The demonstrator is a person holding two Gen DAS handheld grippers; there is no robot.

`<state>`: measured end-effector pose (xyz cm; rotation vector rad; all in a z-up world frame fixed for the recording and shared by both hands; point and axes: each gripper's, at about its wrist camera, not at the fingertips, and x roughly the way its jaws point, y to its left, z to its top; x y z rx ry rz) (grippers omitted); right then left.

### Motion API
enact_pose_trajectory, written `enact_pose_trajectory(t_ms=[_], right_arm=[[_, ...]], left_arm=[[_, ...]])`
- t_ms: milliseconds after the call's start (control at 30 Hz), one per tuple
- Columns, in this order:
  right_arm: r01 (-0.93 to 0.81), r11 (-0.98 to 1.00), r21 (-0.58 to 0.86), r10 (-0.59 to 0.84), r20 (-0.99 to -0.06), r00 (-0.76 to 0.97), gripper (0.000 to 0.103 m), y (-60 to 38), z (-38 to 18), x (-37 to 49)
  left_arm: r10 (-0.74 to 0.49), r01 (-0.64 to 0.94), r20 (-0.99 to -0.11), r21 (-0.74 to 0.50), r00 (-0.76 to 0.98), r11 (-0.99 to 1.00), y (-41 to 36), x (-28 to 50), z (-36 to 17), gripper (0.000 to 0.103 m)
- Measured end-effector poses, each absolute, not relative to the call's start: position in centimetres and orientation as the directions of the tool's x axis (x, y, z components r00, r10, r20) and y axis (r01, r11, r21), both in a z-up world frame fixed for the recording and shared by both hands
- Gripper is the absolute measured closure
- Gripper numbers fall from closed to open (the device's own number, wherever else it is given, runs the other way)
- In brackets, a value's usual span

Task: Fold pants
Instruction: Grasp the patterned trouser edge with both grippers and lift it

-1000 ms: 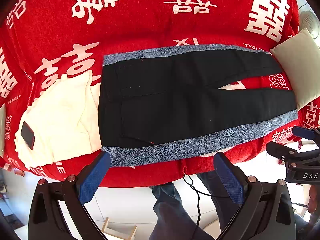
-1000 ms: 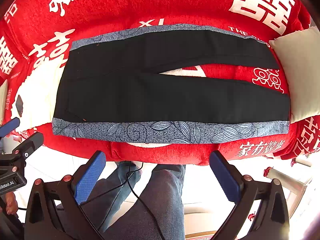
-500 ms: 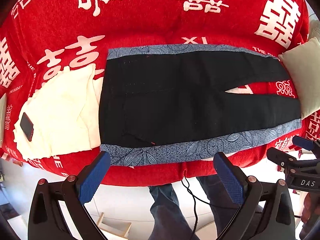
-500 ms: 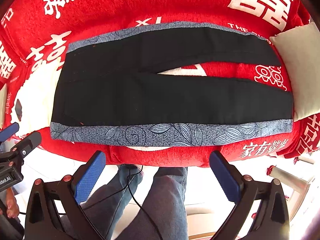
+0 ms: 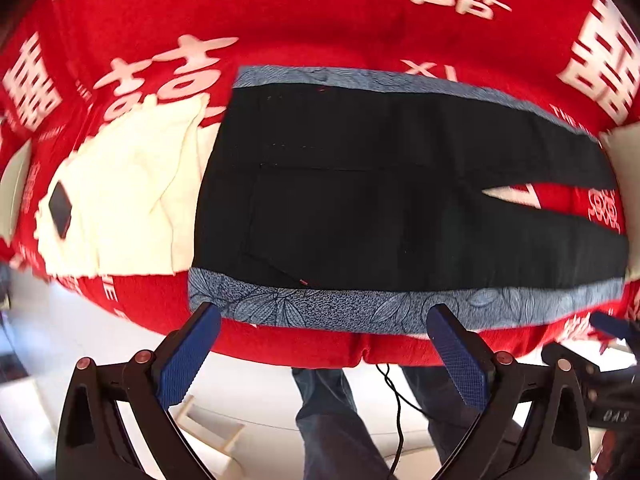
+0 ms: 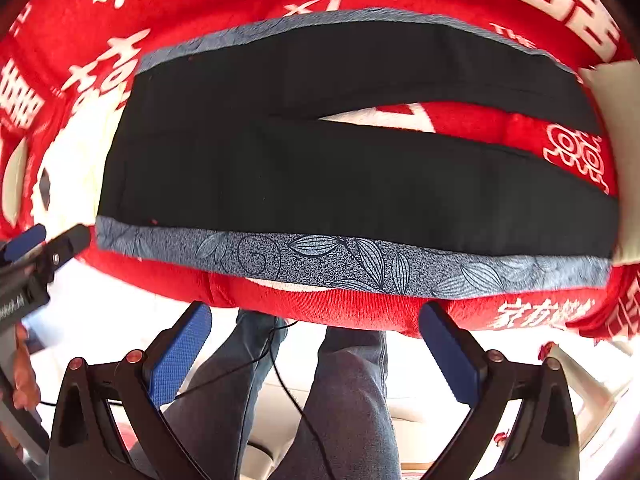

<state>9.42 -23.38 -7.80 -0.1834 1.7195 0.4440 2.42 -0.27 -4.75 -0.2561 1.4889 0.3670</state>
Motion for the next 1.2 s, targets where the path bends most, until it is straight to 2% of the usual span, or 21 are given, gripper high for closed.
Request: enact_pose_trajectory(t_ms=[133,300,467,667,700,733,800,1100,1133,1200], right_arm=[[-0.345,0.900,0.265,0.199,-0.956,-0.215,0.000,-24.1,-8.3,9.9],[-0.198,0.887,0.418,0.382,-0.903,-0.198,0.000,-25.9,-9.6,9.8],[0.017,0.812,0.584,0.576,-0.795,-0.188,0.000,-27.6,-14.5,8.1],[0.132,0.734,0.666,0.679,-0.715,-0.166,0.004,-28.7,-19.3,4.6],[0.142,0.723,0.676,0.690,-0.705,-0.164,0.010,-28.8,-19.9,4.1],[0.148,0.718,0.681,0.696,-0.700,-0.160,0.023,-28.8,-20.9,3.7],[0.147,0.706,0.693,0.709,-0.690,-0.148,0.033,-28.6,-22.0,3.3],[0.244,0.562,0.790,0.814,-0.580,0.003,0.036,-30.3,-24.0,3.4],[0.258,0.548,0.796,0.821,-0.571,0.018,0.047,-30.5,-24.0,3.3],[0.292,0.522,0.801,0.829,-0.557,0.045,0.061,-30.9,-24.2,3.3]], left_arm=[[0.061,-0.453,-0.998,0.042,0.028,0.891,0.2,1.9,-6.0,0.000],[-0.001,-0.458,-0.997,-0.037,0.080,0.888,1.1,0.8,-8.3,0.000],[-0.103,-0.499,-0.988,-0.148,0.116,0.854,2.9,-1.2,-13.2,0.000],[-0.235,-0.550,-0.946,-0.320,0.221,0.771,3.8,-4.8,-17.3,0.000],[-0.250,-0.556,-0.940,-0.338,0.231,0.760,3.8,-5.2,-17.8,0.000],[-0.261,-0.561,-0.936,-0.351,0.237,0.750,3.8,-5.5,-18.5,0.000],[-0.279,-0.564,-0.927,-0.375,0.251,0.735,4.0,-5.9,-19.3,0.000],[-0.325,-0.547,-0.906,-0.422,0.269,0.723,3.8,-5.5,-20.4,0.000],[-0.331,-0.548,-0.903,-0.428,0.272,0.718,3.8,-5.6,-20.4,0.000],[-0.348,-0.552,-0.894,-0.448,0.281,0.703,4.0,-5.4,-20.4,0.000]])
